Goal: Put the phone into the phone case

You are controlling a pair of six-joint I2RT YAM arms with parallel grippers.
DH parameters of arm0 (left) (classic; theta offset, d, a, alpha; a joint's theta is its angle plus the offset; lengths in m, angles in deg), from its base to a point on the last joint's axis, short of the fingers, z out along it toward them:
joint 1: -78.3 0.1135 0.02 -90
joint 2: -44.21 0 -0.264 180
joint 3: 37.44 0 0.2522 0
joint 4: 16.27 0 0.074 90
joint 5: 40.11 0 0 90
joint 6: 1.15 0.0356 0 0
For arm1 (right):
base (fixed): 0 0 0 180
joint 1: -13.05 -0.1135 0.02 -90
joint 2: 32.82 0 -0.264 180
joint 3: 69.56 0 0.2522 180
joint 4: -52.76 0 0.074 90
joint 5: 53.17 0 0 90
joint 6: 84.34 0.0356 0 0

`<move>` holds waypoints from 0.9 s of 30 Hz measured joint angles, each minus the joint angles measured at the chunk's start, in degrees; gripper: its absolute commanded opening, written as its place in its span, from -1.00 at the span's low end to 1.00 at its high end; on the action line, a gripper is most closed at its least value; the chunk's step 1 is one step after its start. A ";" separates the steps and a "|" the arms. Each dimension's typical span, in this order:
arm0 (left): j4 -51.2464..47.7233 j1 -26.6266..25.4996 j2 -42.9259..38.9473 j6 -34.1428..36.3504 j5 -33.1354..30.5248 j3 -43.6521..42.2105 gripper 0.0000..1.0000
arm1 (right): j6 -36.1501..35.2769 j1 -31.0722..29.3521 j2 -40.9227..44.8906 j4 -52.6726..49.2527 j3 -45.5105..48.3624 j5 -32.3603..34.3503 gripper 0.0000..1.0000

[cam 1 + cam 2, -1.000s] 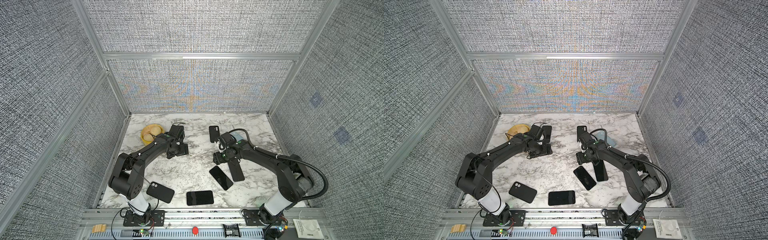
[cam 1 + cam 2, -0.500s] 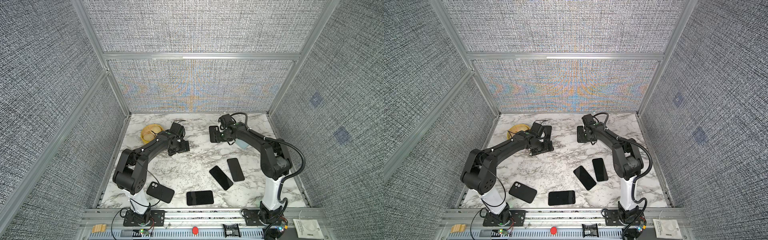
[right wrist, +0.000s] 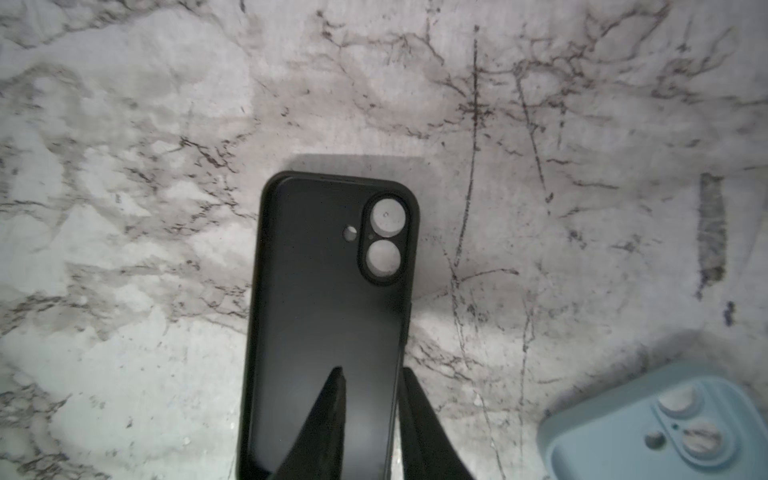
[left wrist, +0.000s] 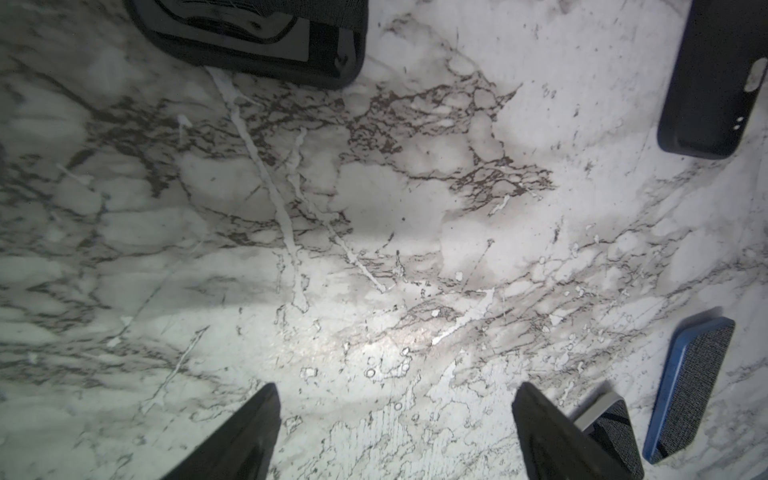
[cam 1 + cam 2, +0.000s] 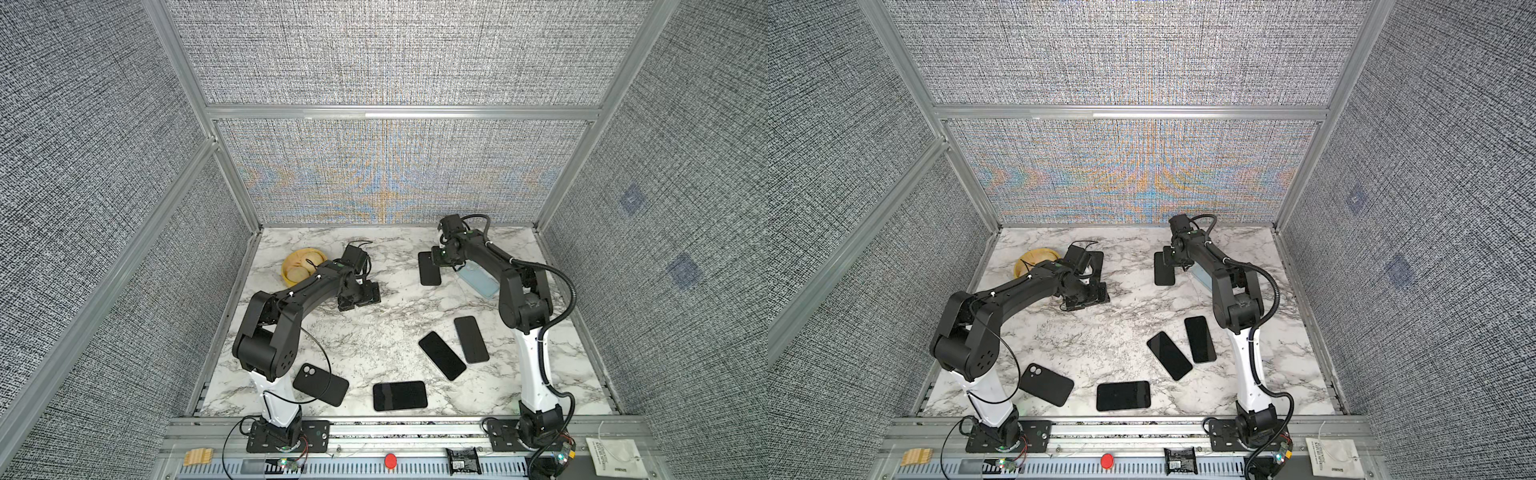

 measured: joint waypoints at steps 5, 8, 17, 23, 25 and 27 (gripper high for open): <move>0.13 0.04 -0.02 0.02 0.11 -0.37 0.78 | -0.02 0.02 -1.42 -1.25 0.26 -0.33 -0.77; 0.28 0.07 -0.02 0.00 0.11 -0.70 0.77 | -0.02 0.02 -1.40 -0.92 1.38 -0.76 -0.85; 1.31 0.07 -0.11 -0.20 0.50 -1.88 0.76 | -0.02 -0.07 0.68 1.49 5.01 -2.10 -0.94; 1.77 0.39 -2.84 -0.44 0.28 -3.69 0.76 | 0.07 -2.91 5.79 1.60 10.67 -4.11 -0.98; 1.77 0.83 -4.20 -0.72 -0.04 -4.90 0.76 | 0.24 -4.85 7.87 1.86 13.16 -4.92 -0.98; 1.97 1.20 -5.31 -1.20 -0.09 -5.95 0.76 | 0.24 -6.99 9.27 2.49 15.37 -5.66 -0.98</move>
